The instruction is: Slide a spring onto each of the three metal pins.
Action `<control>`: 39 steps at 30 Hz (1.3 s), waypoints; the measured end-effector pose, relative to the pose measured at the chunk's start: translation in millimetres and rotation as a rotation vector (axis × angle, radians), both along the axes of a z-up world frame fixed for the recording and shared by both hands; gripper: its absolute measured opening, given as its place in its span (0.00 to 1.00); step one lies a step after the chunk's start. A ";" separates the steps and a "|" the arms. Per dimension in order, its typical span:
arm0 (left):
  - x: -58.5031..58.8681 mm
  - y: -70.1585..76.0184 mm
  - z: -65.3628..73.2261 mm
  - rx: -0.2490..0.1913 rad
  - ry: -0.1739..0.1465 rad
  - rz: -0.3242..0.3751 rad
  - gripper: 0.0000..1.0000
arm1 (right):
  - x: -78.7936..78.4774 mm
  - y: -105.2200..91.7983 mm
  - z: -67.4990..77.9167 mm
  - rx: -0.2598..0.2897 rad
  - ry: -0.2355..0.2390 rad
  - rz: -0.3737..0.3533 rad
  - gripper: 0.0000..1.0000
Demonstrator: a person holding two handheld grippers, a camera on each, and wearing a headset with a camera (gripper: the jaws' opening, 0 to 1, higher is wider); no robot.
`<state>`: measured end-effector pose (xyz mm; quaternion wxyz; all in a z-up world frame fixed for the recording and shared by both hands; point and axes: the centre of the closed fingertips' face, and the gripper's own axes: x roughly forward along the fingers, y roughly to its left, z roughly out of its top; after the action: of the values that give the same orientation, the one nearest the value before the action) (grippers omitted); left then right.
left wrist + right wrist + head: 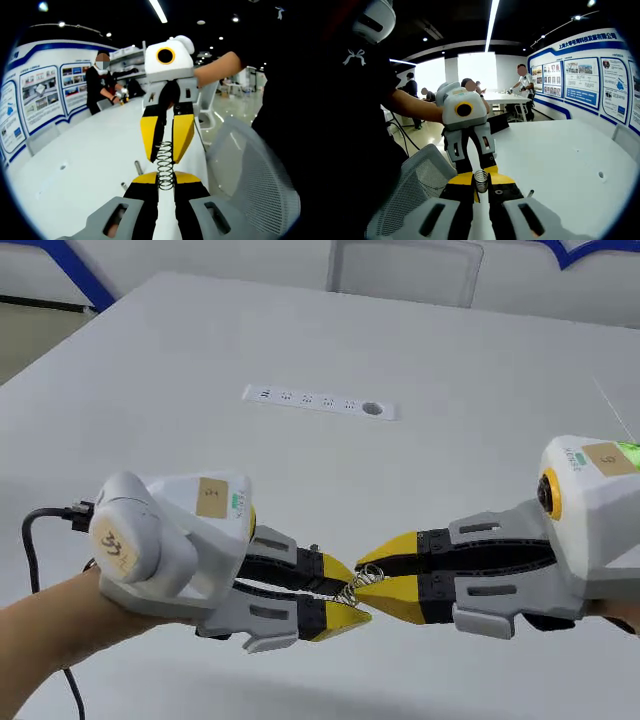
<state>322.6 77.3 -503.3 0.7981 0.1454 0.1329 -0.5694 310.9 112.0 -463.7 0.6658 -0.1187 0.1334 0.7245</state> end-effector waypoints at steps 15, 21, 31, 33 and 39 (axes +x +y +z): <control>13.9 7.0 -0.8 -0.054 0.062 0.103 0.21 | 12.4 3.5 3.1 0.003 -0.015 -0.059 0.10; 22.6 18.9 1.2 -0.069 0.059 0.157 0.40 | 29.1 -0.2 12.1 0.017 -0.033 -0.110 0.11; 36.0 41.1 7.9 -0.112 0.066 0.260 0.56 | 74.6 -15.1 8.8 -0.004 -0.075 -0.241 0.11; 36.6 44.3 6.0 -0.106 0.070 0.271 0.59 | 79.4 -17.4 5.1 -0.016 -0.075 -0.250 0.11; 39.7 58.5 -3.3 -0.088 0.088 0.321 0.72 | 101.3 -28.9 -13.9 -0.073 -0.126 -0.309 0.11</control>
<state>362.3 135.8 -506.7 0.8779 0.0621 0.1640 -0.4456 412.3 83.1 -477.5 0.7717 -0.1660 0.1342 0.5991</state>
